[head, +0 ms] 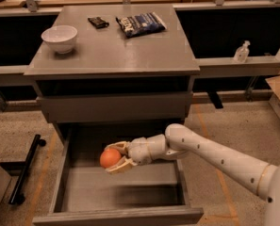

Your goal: Pick orange from middle drawer and place on counter

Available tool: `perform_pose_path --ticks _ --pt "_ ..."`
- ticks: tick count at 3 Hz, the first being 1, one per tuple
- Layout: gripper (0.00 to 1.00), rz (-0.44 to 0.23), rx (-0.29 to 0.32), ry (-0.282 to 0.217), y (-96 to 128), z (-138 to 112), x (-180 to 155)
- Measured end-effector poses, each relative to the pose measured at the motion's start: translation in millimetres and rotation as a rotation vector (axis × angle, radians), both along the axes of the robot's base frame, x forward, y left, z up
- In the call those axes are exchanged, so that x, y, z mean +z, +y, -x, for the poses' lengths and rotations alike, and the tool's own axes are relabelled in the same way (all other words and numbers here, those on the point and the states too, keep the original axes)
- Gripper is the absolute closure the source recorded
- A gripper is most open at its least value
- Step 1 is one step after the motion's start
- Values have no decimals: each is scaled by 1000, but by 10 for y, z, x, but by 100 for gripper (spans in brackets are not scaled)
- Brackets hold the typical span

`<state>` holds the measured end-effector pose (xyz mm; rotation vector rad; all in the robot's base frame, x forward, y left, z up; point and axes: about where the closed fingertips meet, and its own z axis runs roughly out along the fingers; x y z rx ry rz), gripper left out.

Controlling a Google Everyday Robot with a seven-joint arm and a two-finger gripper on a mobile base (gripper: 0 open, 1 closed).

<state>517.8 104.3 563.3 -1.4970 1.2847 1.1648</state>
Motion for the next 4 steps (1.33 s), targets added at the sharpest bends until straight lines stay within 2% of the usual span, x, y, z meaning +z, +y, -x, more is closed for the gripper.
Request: perform_pose_path --ticks 1,2,3,4 --pt "100 27 -8 -62 -645 -32 903" --pt "100 131 -15 -157 -1132 -222 1913" --pt "100 143 -19 -218 -1260 -286 2364" --pt "100 146 -27 -218 -1249 -297 2339"
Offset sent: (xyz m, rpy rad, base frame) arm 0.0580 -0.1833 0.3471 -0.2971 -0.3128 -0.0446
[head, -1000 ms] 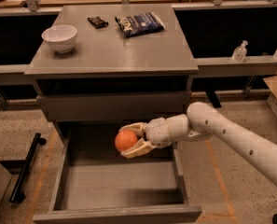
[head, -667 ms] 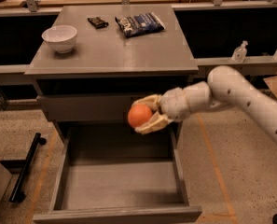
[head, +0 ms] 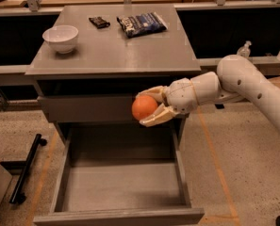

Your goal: Pick orange from middle drawer and place on counter

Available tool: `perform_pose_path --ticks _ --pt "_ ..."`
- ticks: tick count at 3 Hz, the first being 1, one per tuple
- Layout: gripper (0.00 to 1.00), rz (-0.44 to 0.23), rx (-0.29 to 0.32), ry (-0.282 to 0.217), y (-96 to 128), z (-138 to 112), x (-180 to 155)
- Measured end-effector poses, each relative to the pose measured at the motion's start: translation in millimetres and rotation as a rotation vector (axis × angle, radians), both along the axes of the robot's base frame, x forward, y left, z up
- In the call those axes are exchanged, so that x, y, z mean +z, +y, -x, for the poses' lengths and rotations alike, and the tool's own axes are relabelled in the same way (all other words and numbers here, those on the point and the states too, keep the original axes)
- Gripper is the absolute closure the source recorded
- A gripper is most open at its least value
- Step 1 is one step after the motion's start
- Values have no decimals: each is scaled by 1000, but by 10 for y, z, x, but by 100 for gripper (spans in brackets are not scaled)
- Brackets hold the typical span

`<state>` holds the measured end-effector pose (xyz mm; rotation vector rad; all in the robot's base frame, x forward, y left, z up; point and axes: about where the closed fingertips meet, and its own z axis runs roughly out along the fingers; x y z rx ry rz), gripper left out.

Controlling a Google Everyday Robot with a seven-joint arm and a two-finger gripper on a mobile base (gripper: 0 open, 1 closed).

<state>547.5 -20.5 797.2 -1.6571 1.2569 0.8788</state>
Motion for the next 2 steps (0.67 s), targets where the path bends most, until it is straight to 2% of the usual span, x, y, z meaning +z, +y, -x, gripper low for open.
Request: perform_pose_path --ticks 1,2 --pt "100 38 -51 -22 19 -12 -27" --pt "100 119 -74 -55 -36 -204 111"
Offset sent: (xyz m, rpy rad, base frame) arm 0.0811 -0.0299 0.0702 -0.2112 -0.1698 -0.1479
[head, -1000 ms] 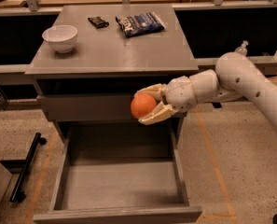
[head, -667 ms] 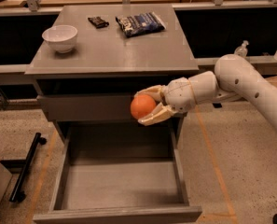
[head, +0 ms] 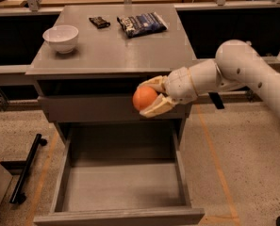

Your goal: Pick orange from middle drawer and place on counter

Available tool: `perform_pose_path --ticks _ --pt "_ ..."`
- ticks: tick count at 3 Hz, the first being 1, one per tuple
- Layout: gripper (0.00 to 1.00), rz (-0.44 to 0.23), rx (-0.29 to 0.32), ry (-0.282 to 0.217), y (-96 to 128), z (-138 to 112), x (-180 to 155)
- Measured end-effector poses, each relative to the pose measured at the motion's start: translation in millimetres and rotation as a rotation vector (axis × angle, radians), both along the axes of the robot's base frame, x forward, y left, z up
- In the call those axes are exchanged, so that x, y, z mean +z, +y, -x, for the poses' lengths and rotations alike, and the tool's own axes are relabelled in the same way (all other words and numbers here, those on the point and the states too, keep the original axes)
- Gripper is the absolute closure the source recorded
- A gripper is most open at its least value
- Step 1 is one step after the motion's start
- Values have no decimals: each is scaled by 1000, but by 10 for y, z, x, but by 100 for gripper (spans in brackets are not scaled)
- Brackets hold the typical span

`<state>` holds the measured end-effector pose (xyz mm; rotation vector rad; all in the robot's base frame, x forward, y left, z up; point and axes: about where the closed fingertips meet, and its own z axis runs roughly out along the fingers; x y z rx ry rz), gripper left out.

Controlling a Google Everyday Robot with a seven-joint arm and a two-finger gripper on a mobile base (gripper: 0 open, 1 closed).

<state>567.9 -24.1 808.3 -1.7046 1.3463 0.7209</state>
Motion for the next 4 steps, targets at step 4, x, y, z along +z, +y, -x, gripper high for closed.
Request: perform_pose_path --ticks 4 --pt "100 128 -79 -285 -46 -882 1249"
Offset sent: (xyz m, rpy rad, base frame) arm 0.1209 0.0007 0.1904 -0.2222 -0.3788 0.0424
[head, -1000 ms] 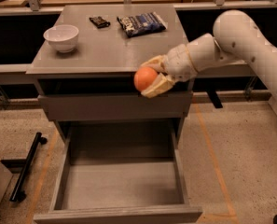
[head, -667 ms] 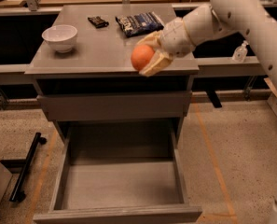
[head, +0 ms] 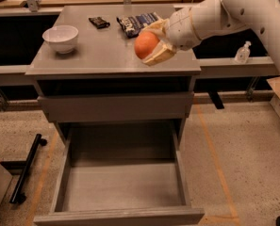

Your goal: Pick orange from middle drawer and place on counter

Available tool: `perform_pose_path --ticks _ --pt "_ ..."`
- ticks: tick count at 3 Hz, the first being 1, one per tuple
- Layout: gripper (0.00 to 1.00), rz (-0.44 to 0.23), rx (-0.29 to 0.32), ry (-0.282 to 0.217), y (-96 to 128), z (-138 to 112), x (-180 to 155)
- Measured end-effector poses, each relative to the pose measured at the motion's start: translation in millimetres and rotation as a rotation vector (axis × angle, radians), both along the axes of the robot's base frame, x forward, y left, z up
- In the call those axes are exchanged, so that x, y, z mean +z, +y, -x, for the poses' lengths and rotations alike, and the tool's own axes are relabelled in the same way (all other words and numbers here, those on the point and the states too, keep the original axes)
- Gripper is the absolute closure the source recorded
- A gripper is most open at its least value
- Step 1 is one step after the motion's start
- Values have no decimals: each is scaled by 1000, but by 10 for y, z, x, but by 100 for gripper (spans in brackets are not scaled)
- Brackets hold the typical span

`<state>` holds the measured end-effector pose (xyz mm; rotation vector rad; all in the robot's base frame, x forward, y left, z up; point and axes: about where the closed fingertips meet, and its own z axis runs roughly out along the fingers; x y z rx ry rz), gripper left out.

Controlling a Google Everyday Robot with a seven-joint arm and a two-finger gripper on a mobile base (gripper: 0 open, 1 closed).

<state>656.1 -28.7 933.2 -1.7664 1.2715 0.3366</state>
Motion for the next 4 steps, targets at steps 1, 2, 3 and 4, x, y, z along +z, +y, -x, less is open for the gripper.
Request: perform_pose_path --ticks 1,2,3,4 --pt "100 -21 -65 -41 51 -326 -133" --pt "100 -22 -126 -86 61 -783 -243" --pt "83 -17 -182 -119 29 -1240 -318" --pt "62 -13 -230 -131 -40 -1598 -442"
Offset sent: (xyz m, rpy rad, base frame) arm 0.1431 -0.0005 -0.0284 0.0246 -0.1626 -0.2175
